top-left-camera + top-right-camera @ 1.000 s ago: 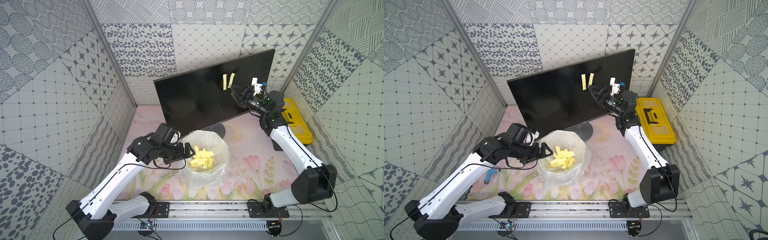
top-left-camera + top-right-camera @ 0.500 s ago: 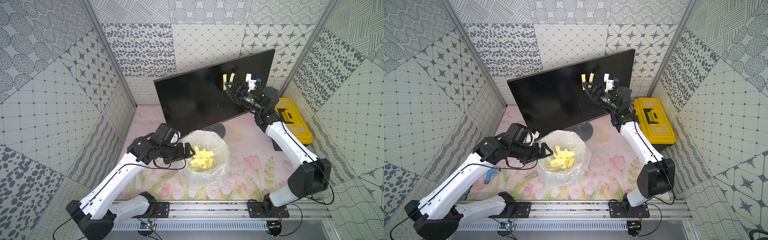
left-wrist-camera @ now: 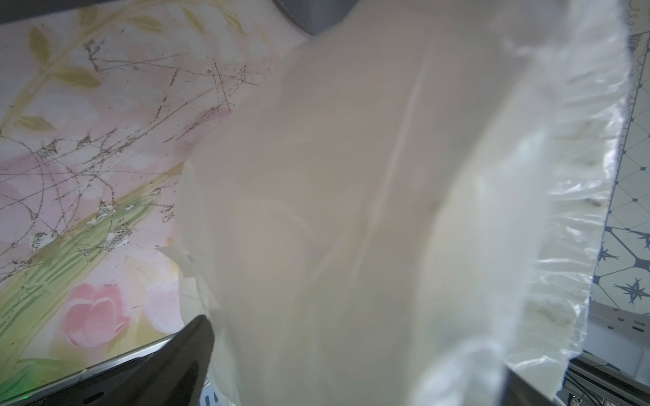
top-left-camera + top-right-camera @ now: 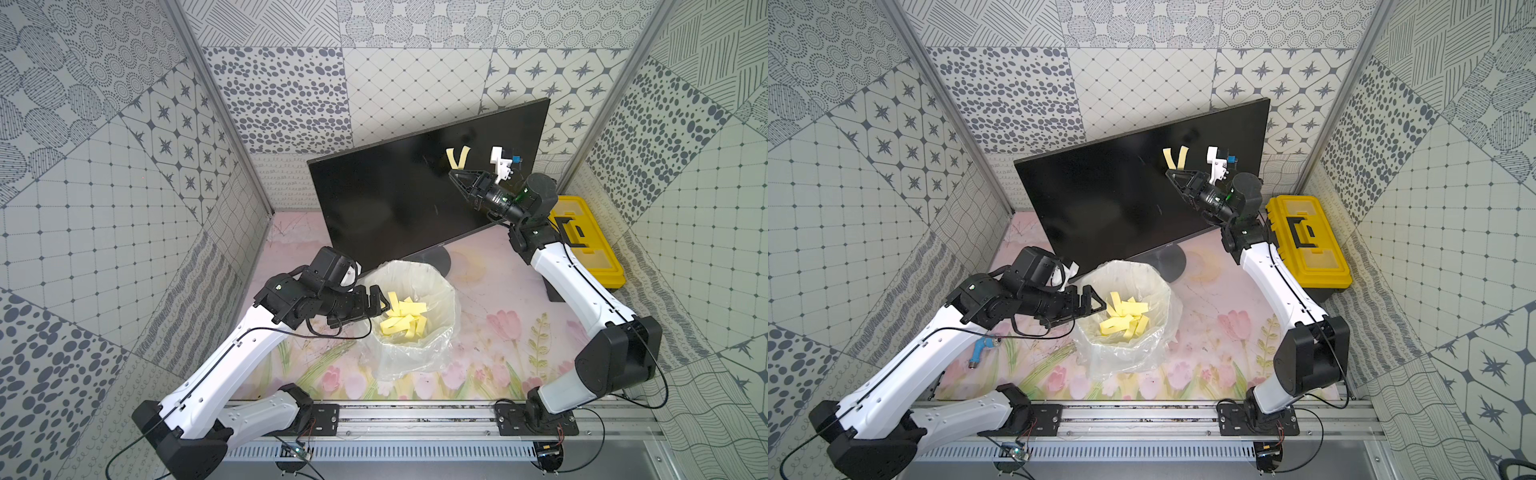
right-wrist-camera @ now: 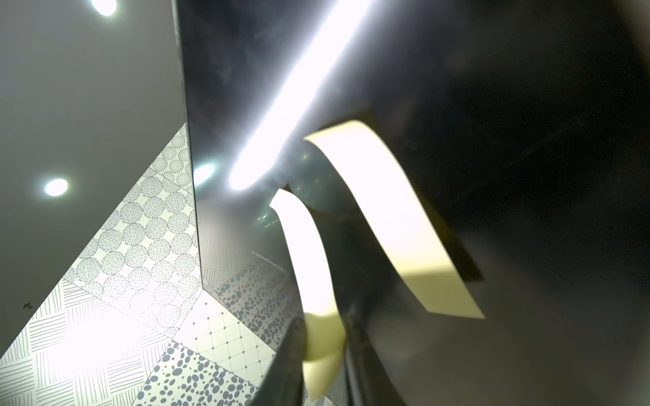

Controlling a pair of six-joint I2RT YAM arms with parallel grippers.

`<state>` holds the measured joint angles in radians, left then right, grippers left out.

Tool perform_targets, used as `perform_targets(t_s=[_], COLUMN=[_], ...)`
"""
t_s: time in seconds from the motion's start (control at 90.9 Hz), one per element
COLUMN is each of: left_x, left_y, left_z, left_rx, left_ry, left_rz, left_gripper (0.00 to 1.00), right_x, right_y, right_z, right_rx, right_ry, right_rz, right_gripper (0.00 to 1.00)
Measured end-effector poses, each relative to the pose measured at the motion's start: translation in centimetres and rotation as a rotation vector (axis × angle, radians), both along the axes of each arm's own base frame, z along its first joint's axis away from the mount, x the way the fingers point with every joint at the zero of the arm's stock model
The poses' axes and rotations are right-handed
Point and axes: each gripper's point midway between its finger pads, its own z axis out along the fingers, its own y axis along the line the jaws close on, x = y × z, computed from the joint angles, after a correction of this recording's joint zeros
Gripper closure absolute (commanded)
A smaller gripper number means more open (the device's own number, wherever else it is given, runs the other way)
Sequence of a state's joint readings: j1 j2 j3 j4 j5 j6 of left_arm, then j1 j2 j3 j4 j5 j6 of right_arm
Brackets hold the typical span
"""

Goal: Remove the sticky note from the monitor
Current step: Tear off the sticky note from the monitor.

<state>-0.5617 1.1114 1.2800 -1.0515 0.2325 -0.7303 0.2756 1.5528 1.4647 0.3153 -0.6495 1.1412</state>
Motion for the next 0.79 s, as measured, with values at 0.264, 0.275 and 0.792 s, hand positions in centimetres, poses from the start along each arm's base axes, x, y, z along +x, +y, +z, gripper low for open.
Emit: perform_targets(t_s=[0.264, 0.275, 0.792], left_x=[0.0, 0.0, -0.1], left_y=[0.0, 0.0, 0.1], left_z=[0.0, 0.0, 0.2], left_rx=[0.0, 0.0, -0.005], left_ry=[0.0, 0.0, -0.007], left_rz=[0.0, 0.0, 0.0], left_gripper=[0.01, 0.01, 0.01], right_x=[-0.1, -0.1, -12.5], right_y=[0.1, 0.1, 3.6], right_z=[-0.4, -0.5, 1.0], right_rx=[-0.018, -0.019, -0.173], right_ry=[0.008, 0.009, -0.062], right_rz=[0.01, 0.01, 0.21], right_gripper=[1.0, 1.0, 1.0])
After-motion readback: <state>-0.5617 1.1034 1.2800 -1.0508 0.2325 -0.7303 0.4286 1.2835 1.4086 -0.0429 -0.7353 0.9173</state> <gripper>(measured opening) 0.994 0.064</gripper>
